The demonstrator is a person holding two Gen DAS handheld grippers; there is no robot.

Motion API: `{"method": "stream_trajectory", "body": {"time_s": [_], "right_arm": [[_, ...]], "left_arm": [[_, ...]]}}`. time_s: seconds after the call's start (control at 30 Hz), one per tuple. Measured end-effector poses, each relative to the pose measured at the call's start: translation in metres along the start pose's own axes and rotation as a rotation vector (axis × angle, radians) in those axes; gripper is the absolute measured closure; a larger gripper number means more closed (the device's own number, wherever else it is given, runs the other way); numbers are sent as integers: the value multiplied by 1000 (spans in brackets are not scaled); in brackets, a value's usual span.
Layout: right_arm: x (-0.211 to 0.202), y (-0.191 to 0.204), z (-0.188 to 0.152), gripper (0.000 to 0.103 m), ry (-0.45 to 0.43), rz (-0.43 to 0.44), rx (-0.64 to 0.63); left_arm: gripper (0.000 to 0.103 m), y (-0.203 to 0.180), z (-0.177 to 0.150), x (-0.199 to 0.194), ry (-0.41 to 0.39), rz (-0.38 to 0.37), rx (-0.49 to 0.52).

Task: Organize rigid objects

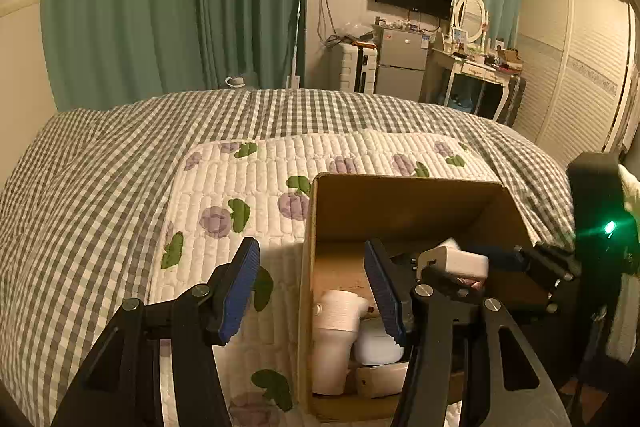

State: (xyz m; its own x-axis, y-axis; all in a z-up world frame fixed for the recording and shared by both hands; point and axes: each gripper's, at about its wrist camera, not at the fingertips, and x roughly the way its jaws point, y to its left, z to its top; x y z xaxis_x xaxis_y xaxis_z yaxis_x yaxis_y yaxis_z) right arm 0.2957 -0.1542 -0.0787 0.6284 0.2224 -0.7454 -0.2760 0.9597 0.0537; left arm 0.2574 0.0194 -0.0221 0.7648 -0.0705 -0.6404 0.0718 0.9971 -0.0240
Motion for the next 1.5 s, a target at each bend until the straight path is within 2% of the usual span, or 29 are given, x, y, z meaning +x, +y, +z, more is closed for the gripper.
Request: {"method": "stream_trajectory", "body": {"time_s": [0.17,0.3,0.53,0.63,0.7,0.77,0.83,0.9,0.93,1.0,1.07,1.17,1.37,1.5], "right_arm": [[-20,-4,9,40,-44,-16,27],[-59,-11,15,40,-87,-51,28],[-163,-20,21,40,-201,-108,28],[-215,-20,17,40,-249,-160,-2],[-246,-19,11,40,-276,-184,-16],[-270,-15,0,39,-294,-195,-30],[-287,-13,-14,33,-313,-201,-24],[-296,-13,-28,15,-335,-206,4],[-297,-15,-33,10,-344,-205,17],[-297,-19,-47,0,-368,-195,52],[-292,-25,-59,0,-393,-190,71],[-275,-35,-76,0,-415,-188,111],[-237,-43,-99,0,-405,-159,165],[-224,-35,-99,0,-398,-170,145]], "left_arm": [[46,-1,-1,-5,4,4,-1],[46,-8,4,-29,-20,0,3],[46,-27,18,-105,-112,-23,20],[46,-37,19,-138,-151,-44,29],[40,-43,19,-156,-170,-57,37],[26,-48,14,-172,-190,-59,40],[20,-50,8,-185,-208,-69,40],[12,-52,3,-189,-205,-62,35],[7,-52,0,-189,-207,-53,28],[4,-48,-9,-190,-216,-36,5],[0,-41,-21,-188,-227,-35,-22],[0,-36,-37,-184,-268,-19,-42],[0,-48,-60,-170,-302,62,82],[0,-45,-66,-163,-286,43,66]]}}
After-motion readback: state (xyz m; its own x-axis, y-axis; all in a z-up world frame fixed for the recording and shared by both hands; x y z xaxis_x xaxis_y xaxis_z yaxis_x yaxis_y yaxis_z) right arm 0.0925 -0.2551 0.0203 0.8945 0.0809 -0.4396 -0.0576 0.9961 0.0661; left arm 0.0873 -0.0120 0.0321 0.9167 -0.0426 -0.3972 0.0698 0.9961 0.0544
